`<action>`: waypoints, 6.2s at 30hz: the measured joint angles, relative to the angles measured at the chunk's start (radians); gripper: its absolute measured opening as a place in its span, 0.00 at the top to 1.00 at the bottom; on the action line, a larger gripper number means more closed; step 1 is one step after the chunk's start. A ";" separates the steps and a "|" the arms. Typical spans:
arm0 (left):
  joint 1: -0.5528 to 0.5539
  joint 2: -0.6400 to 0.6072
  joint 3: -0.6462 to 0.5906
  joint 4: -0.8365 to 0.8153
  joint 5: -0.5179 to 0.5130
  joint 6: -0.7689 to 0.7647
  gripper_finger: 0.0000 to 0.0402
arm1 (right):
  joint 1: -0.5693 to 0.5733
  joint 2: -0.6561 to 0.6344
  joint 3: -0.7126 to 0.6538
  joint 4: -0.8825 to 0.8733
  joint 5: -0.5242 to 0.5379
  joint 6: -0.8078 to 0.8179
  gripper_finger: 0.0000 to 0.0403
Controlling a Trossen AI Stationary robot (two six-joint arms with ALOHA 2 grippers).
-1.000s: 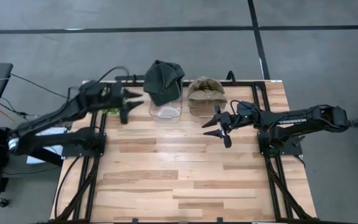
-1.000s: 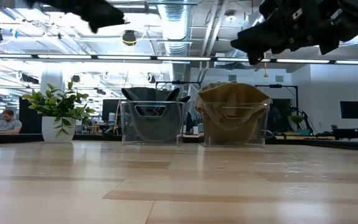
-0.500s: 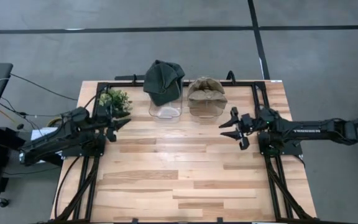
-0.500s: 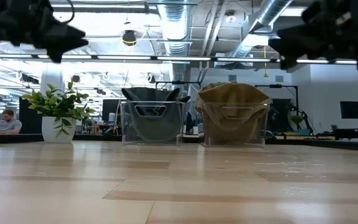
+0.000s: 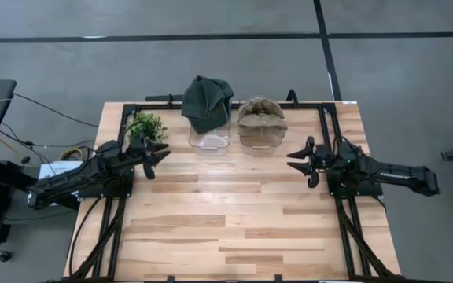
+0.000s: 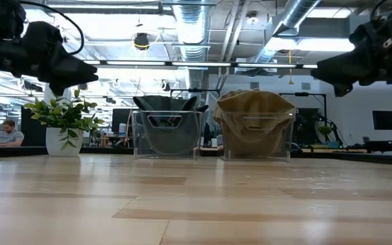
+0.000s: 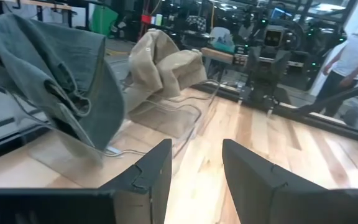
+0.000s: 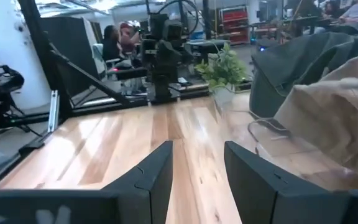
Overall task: Pick & Place hat
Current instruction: Return to Home Position
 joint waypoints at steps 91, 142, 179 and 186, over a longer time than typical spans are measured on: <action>-0.312 -0.017 -0.004 0.076 -0.016 0.004 0.65 | 0.263 0.097 -0.005 -0.055 0.183 0.080 0.67; -0.312 -0.017 -0.003 0.076 -0.016 0.003 0.65 | 0.263 0.097 -0.005 -0.055 0.183 0.080 0.67; -0.312 -0.017 -0.003 0.076 -0.016 0.003 0.65 | 0.263 0.097 -0.005 -0.055 0.183 0.080 0.66; -0.312 -0.017 -0.003 0.076 -0.016 0.003 0.65 | 0.263 0.097 -0.005 -0.055 0.183 0.080 0.67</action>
